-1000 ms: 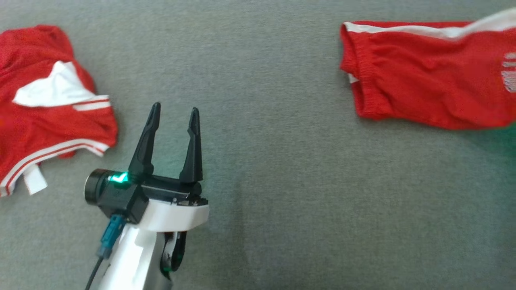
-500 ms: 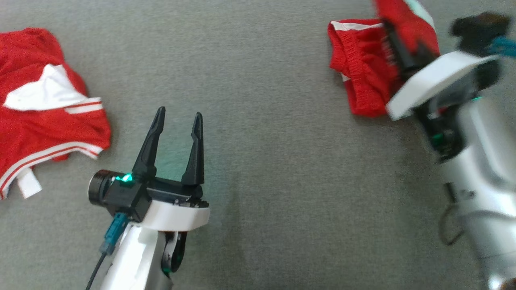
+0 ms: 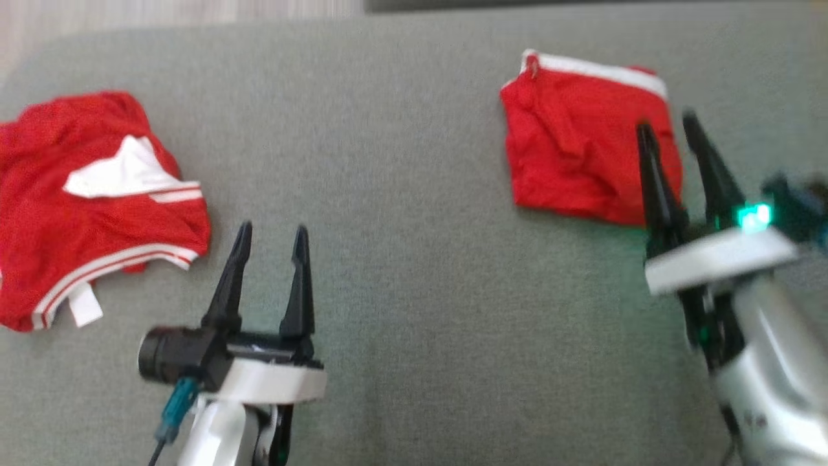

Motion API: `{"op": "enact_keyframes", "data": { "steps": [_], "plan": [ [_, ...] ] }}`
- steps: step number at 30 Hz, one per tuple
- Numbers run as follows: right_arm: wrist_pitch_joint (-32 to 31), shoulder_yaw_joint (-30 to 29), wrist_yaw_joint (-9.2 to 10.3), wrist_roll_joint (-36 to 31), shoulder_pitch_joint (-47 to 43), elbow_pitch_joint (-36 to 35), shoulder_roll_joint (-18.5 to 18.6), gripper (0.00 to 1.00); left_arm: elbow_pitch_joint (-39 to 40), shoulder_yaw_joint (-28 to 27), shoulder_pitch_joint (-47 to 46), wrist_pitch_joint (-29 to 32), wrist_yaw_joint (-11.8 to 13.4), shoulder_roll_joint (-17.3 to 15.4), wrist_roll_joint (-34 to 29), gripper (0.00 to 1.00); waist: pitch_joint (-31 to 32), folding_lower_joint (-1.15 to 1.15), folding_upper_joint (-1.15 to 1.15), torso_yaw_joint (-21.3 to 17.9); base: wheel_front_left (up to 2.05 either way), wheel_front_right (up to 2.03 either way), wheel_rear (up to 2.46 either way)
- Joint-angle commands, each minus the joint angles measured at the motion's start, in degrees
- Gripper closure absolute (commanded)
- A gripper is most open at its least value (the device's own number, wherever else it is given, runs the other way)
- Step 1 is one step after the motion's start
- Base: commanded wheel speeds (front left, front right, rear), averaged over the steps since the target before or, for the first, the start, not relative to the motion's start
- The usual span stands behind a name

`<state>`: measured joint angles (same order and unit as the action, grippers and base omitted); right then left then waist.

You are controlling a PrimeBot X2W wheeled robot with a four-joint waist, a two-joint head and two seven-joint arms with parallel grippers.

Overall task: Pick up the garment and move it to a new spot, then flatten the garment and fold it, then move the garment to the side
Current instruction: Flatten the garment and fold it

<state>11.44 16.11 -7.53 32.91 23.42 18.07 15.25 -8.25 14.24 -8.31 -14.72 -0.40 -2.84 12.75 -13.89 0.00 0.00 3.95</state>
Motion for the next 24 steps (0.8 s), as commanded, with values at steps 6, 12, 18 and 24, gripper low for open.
{"op": "enact_keyframes", "data": {
  "steps": [6, 12, 18, 24],
  "plan": [
    [3.5, -3.4, 0.04, -3.5, -10.9, -2.9, 1.1, 0.0, 2.4, -3.2, 3.5, -0.3, 1.3, -0.1, 0.4, 0.0, 7.7, 0.0, 0.0, -0.9, 0.0, 0.0, 0.0],
    [3.5, -7.9, 0.04, -8.8, -16.7, 0.1, -1.7, 0.37, 2.5, -2.5, 6.0, -0.3, 1.7, 0.0, 0.7, 0.0, 9.9, 0.0, 0.0, 0.9, 0.0, 0.0, 0.0],
    [2.4, -5.8, 0.04, -8.9, -10.0, 6.4, -1.4, 1.0, 3.2, -0.9, 5.8, -0.3, 2.1, 0.0, 1.3, 0.0, 8.2, 0.0, 0.0, 3.8, 0.0, 0.0, 0.0],
    [-2.3, -1.5, 0.04, -5.9, 2.5, 14.0, -1.1, 1.0, 3.4, 1.0, 3.5, -0.3, 2.2, 0.0, 2.3, 0.0, 3.3, 0.0, 0.0, 6.8, 0.0, 0.0, 0.0]
  ]
}}
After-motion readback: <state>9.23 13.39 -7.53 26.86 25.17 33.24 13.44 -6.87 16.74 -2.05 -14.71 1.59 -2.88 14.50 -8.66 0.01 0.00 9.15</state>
